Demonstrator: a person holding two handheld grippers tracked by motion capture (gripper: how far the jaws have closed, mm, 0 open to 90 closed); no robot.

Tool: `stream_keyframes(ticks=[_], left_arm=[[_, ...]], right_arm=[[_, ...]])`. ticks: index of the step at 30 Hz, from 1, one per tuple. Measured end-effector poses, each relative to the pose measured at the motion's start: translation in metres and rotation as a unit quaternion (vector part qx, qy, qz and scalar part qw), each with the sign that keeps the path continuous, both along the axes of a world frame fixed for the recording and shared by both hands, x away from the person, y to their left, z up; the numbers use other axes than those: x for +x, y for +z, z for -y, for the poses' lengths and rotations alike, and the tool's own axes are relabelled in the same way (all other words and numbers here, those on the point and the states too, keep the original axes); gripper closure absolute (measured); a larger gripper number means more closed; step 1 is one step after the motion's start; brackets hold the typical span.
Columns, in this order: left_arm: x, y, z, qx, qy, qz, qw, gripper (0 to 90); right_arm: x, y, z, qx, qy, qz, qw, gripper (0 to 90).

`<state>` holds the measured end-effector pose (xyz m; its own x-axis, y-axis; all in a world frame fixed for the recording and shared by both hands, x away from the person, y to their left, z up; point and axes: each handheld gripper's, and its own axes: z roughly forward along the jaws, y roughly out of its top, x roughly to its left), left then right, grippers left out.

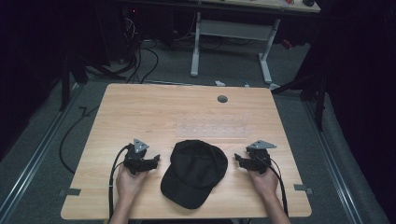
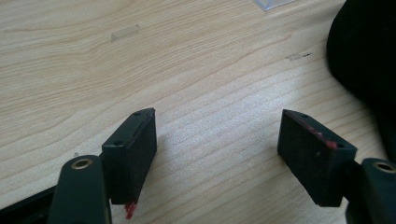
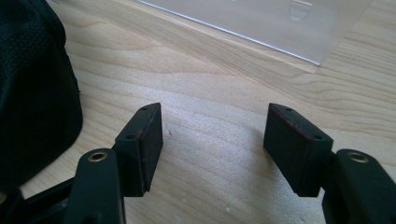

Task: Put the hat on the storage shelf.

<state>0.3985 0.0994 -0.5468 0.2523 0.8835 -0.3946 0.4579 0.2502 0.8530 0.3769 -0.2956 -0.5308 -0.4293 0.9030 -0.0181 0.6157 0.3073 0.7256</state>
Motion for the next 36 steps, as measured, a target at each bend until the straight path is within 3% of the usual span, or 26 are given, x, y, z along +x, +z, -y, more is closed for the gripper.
stream_keyframes(ticks=[25, 36], left_arm=[[-0.0003, 0.0001, -0.0004, -0.001, 0.004, -0.001, 1.0, 27.5], [-0.0004, 0.0002, -0.0007, -0.001, 0.005, -0.002, 1.0, 27.4]], right_arm=[[-0.0049, 0.0006, -0.0027, -0.002, -0.01, -0.003, 0.9999, 37.3], [-0.0089, 0.0005, 0.0026, 0.01, -0.02, 0.003, 0.9997, 49.3]])
